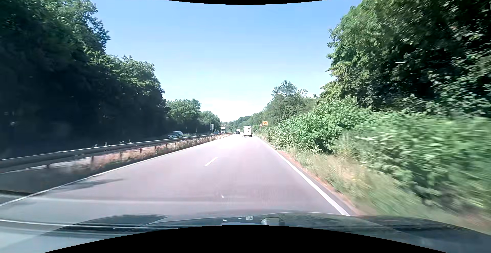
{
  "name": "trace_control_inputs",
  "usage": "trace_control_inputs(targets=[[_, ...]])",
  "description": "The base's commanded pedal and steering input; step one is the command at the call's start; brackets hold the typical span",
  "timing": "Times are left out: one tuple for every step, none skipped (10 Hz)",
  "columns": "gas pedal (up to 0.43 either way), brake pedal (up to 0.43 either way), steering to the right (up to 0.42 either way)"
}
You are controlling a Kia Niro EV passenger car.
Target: Follow the waypoints while adhering to traffic rules and regulations
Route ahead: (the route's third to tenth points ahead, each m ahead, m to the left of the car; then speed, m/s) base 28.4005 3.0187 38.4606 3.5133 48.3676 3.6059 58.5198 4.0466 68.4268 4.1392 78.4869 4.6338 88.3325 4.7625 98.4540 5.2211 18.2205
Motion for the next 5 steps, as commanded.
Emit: trace_control_inputs(targets=[[0.138,0.000,-0.006],[0.138,0.000,-0.006],[0.138,0.000,-0.006],[0.130,0.000,-0.006],[0.118,0.000,-0.006]])
